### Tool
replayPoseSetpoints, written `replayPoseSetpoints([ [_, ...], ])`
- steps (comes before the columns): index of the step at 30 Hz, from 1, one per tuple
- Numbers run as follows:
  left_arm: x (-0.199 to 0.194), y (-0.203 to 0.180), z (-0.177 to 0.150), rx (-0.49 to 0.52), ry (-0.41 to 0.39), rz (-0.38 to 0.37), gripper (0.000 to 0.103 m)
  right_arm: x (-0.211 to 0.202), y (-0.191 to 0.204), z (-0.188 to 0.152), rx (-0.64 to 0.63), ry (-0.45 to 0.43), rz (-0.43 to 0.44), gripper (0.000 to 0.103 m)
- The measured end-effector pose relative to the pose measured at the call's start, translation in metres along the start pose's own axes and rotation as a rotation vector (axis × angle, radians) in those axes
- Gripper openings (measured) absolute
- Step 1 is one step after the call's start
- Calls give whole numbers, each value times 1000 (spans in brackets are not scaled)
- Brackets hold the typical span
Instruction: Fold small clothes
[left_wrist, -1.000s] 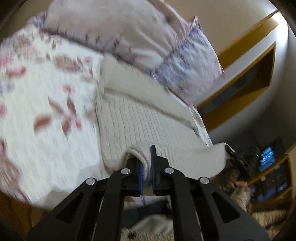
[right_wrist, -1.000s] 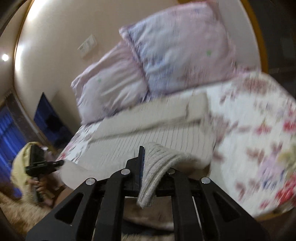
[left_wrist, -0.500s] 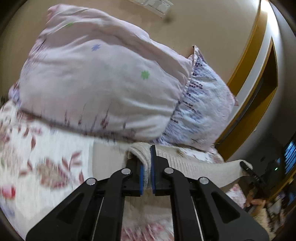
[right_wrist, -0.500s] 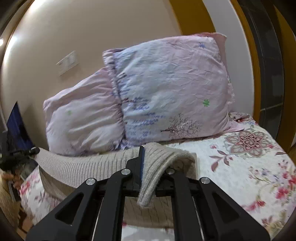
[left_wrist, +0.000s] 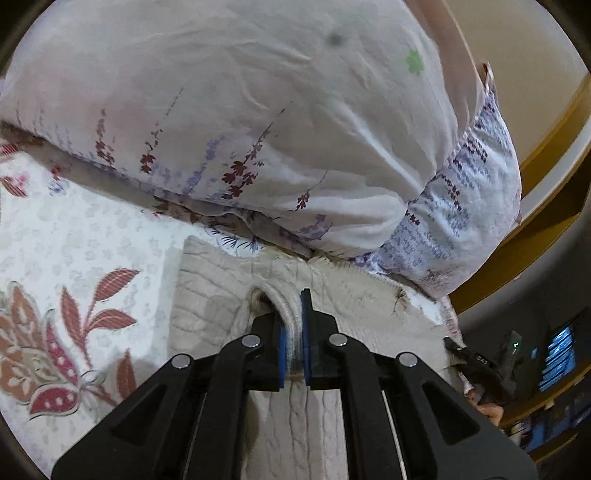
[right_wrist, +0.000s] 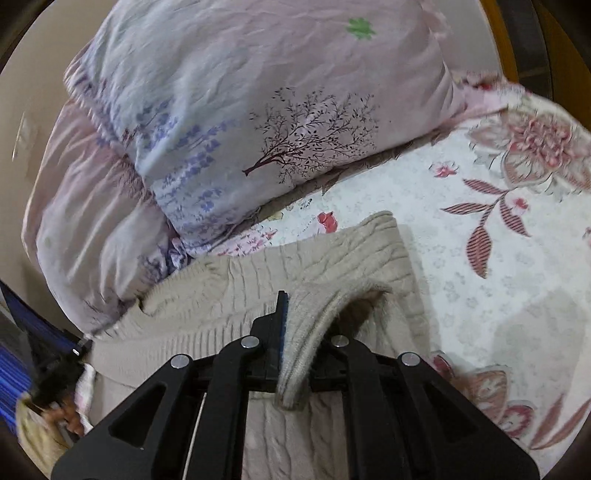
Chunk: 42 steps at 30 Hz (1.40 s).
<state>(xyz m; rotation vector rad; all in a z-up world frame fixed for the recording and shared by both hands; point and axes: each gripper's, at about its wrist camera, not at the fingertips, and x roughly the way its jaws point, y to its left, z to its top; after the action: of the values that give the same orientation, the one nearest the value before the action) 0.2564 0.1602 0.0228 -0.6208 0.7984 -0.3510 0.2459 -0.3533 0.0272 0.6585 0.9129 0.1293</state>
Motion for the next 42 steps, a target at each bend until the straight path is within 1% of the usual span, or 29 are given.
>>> replayPoseSetpoints([
  [1,1,2,1,-16,5,-13,8,3,-1,4,27,10,14,17],
  [2,4,5,3,-41,8,-24,9,7,-3,8,63,19,39,27],
  [3,8,8,5,-68,13,-41,12,9,-4,11,84,20,53,32],
  [5,13,12,8,-111,19,-74,29,11,-1,17,103,-9,61,49],
  [6,13,13,9,-129,11,-89,34,11,1,20,95,-27,54,54],
  [7,12,13,11,-135,0,-99,41,7,5,22,80,-53,47,58],
  [8,10,11,12,-135,-10,-102,47,3,7,24,70,-70,39,58],
  [10,1,8,13,-115,-30,-96,50,-8,8,24,48,-100,38,58],
  [13,-16,3,9,-62,-53,-52,50,-30,4,20,-1,-138,0,56],
  [15,-26,2,3,-23,-56,-14,50,-45,-2,13,-36,-152,-39,51],
  [16,-30,2,-1,-7,-51,3,48,-51,-6,8,-55,-148,-60,48],
  [17,-33,2,-4,8,-42,18,45,-55,-10,4,-66,-140,-70,45],
  [19,-37,2,-13,32,-22,45,43,-62,-16,-6,-90,-115,-91,42],
  [20,-39,2,-19,43,-9,61,42,-64,-18,-12,-100,-102,-101,42],
  [25,-42,3,-38,71,33,87,39,-60,-22,-35,-142,-30,-130,42],
  [27,-38,3,-44,88,52,106,32,-52,-22,-41,-156,7,-158,28],
  [28,-36,3,-47,93,63,111,25,-50,-22,-44,-167,9,-176,20],
  [29,-32,4,-49,92,77,121,15,-51,-21,-46,-174,-3,-178,15],
  [30,-32,5,-51,90,84,119,10,-52,-20,-46,-178,-10,-176,14],
  [31,-31,7,-52,86,93,120,8,-56,-17,-46,-179,-21,-174,12],
  [34,-36,8,-53,77,96,107,6,-70,-11,-47,-185,-52,-165,10],
  [37,-47,6,-53,89,97,96,6,-83,-7,-52,-194,-70,-165,10],
  [39,-51,8,-54,99,97,106,6,-83,-9,-57,-201,-61,-204,10],
  [42,-45,14,-58,100,114,138,6,-68,-14,-65,-218,-21,-288,10],
])
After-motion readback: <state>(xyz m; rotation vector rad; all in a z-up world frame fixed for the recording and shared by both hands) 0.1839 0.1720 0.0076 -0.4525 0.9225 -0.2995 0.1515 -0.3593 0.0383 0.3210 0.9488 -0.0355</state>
